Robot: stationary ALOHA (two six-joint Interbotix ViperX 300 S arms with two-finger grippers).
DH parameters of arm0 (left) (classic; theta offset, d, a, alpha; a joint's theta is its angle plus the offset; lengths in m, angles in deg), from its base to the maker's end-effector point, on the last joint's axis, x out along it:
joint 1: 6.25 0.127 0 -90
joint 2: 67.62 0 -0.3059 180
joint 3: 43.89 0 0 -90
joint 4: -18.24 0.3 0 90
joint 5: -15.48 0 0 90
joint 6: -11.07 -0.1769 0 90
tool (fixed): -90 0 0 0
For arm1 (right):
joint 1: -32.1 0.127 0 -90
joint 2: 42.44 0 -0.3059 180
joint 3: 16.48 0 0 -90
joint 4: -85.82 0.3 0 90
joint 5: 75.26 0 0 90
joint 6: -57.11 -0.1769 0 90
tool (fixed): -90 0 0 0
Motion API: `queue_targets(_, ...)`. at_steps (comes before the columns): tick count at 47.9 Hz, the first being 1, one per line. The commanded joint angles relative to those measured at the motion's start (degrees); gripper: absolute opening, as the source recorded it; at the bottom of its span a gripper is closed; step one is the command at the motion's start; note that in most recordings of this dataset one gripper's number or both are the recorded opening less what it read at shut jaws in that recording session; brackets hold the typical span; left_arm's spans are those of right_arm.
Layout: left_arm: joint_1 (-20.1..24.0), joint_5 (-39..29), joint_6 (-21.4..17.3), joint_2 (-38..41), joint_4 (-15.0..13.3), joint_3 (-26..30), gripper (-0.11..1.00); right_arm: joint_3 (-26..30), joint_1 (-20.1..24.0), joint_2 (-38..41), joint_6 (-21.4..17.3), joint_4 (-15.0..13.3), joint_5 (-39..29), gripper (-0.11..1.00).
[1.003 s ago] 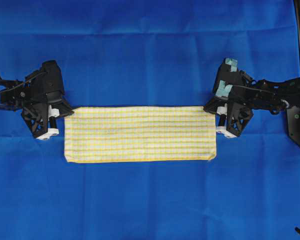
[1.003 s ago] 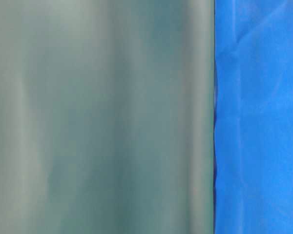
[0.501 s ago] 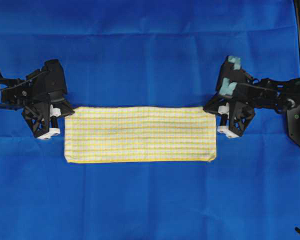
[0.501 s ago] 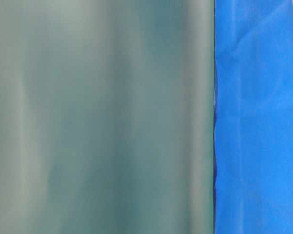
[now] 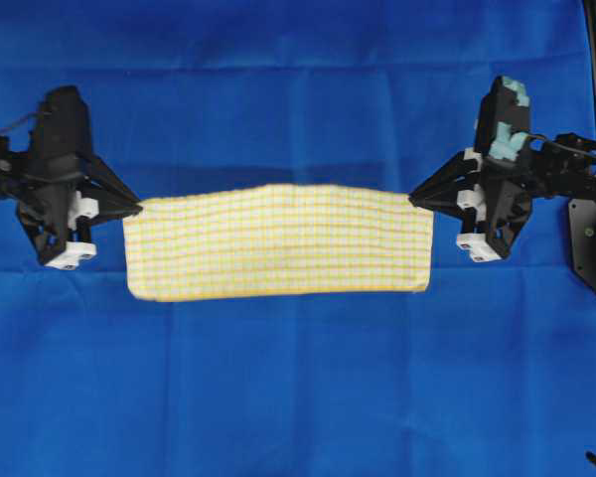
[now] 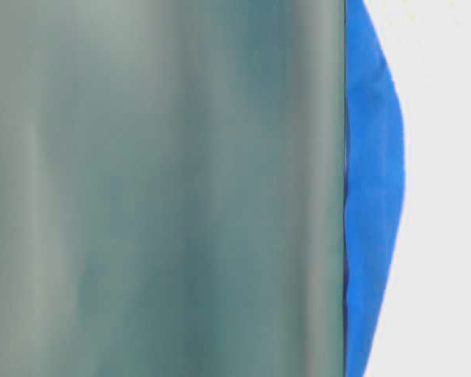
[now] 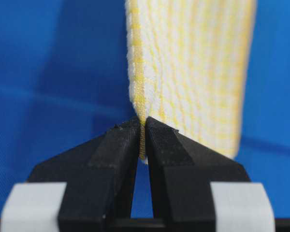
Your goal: Fold the yellow towel.
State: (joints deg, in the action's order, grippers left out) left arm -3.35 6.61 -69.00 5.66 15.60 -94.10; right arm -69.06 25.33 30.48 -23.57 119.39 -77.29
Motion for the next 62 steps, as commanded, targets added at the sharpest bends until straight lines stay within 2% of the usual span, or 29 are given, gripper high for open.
queue_targets(1, 0.0, 0.26, 0.09, -2.29, 0.0, 0.09, 0.03, 0.35, 0.0, -1.58, 0.09, -0.09, 0.09, 0.02)
queue_targets(19, -0.44, 2.02, 0.62, -3.6, 0.0, -0.62, 0.03, 0.79, -0.7, -1.41, 0.09, -0.09, 1.05, 0.02)
queue_targets(34, -9.14, 15.21, 0.62, -0.62, 0.0, 0.7, 0.03, 3.87, -9.4, 4.66, 0.35, -1.32, 5.19, 0.02)
queue_targets(41, -13.18, 19.42, 0.53, 3.87, 0.0, 3.52, 0.03, 6.86, -13.54, 8.44, 0.35, -2.9, 5.98, 0.02)
queue_targets(49, -16.35, 20.04, 0.09, 10.28, 0.0, 8.96, 0.03, 10.99, -17.67, 12.92, 0.44, -5.01, 6.59, 0.02)
queue_targets(62, -20.04, 20.04, -1.85, 18.72, 0.09, 17.58, 0.03, 18.28, -20.92, 18.98, 0.53, -7.82, 6.94, 0.02)
